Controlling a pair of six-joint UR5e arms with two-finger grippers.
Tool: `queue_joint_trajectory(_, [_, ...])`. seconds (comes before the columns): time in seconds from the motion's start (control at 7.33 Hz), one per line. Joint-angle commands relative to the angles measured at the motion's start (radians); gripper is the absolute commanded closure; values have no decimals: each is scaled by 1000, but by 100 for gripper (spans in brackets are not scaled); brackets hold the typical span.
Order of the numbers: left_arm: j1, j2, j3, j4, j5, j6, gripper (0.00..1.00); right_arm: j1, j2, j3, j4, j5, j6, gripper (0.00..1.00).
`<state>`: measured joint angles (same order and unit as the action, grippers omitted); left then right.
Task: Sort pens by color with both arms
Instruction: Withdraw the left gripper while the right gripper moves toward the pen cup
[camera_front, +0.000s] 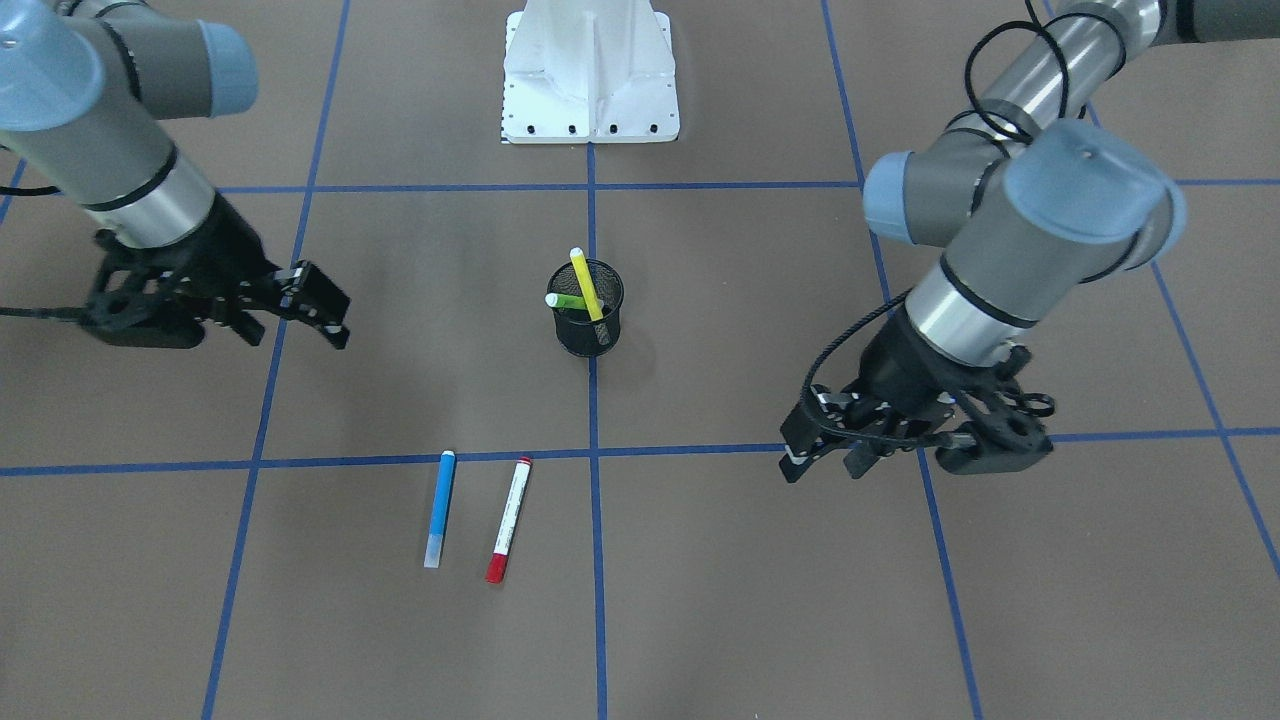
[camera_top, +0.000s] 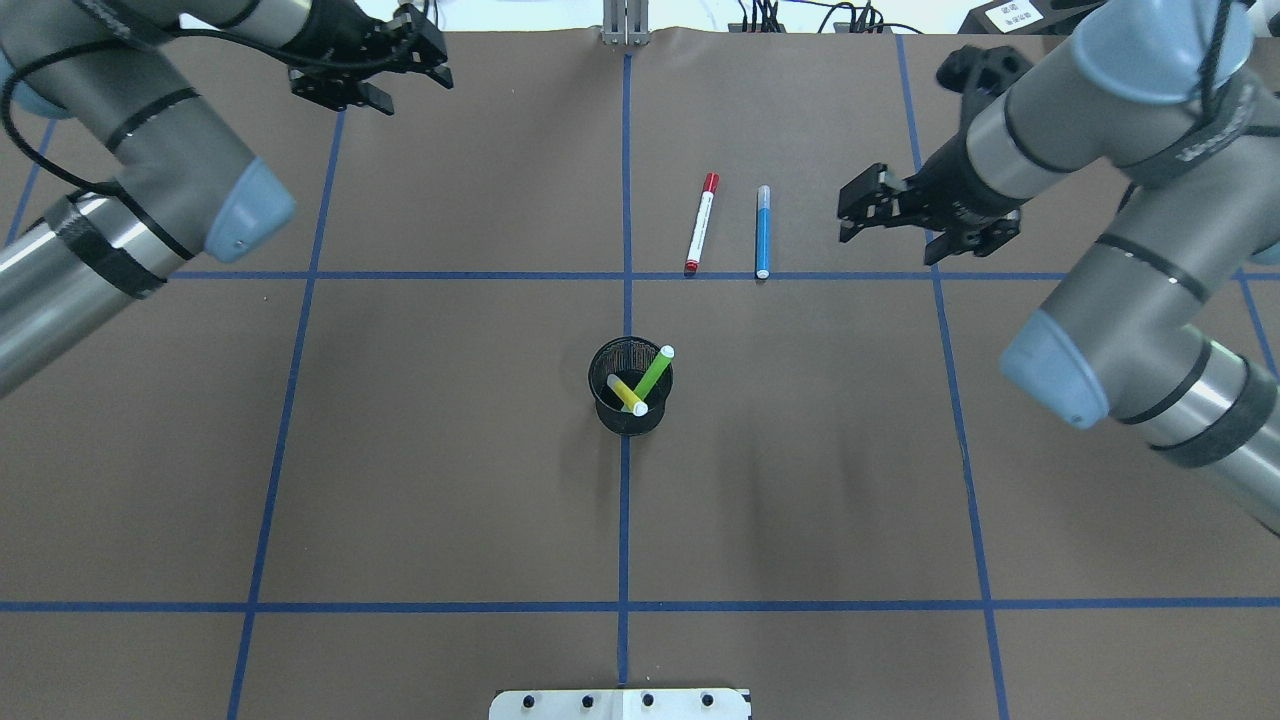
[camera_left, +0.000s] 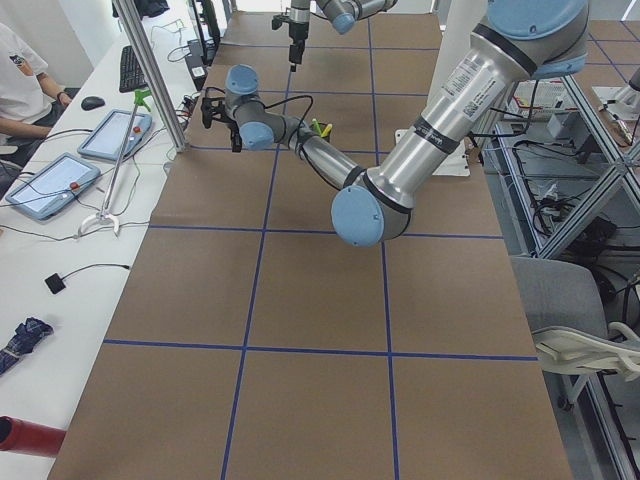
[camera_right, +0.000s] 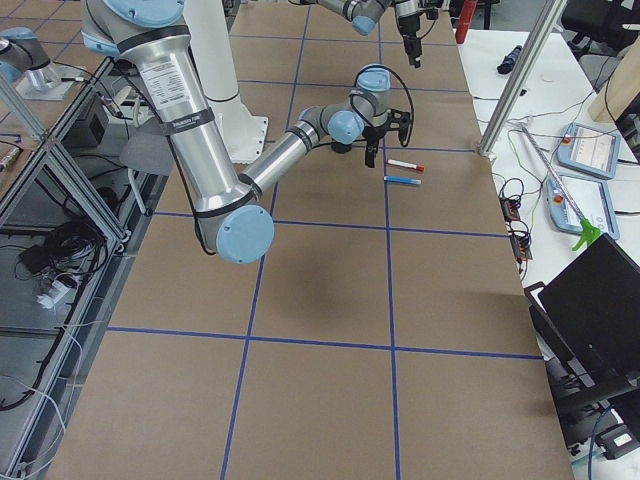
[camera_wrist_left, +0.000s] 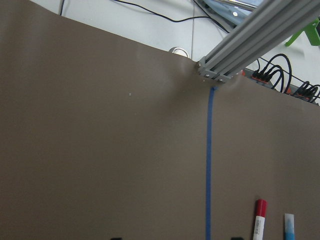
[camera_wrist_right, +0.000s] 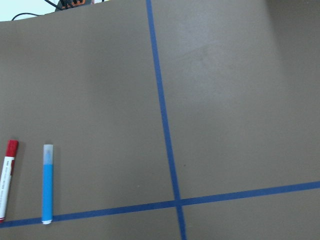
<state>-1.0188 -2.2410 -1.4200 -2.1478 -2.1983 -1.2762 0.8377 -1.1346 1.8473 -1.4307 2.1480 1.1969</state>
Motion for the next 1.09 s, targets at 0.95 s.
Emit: queue_joint_trajectory(0.95, [-60, 63, -2, -4, -107, 18, 21, -180, 246, -351, 337, 88, 98, 20])
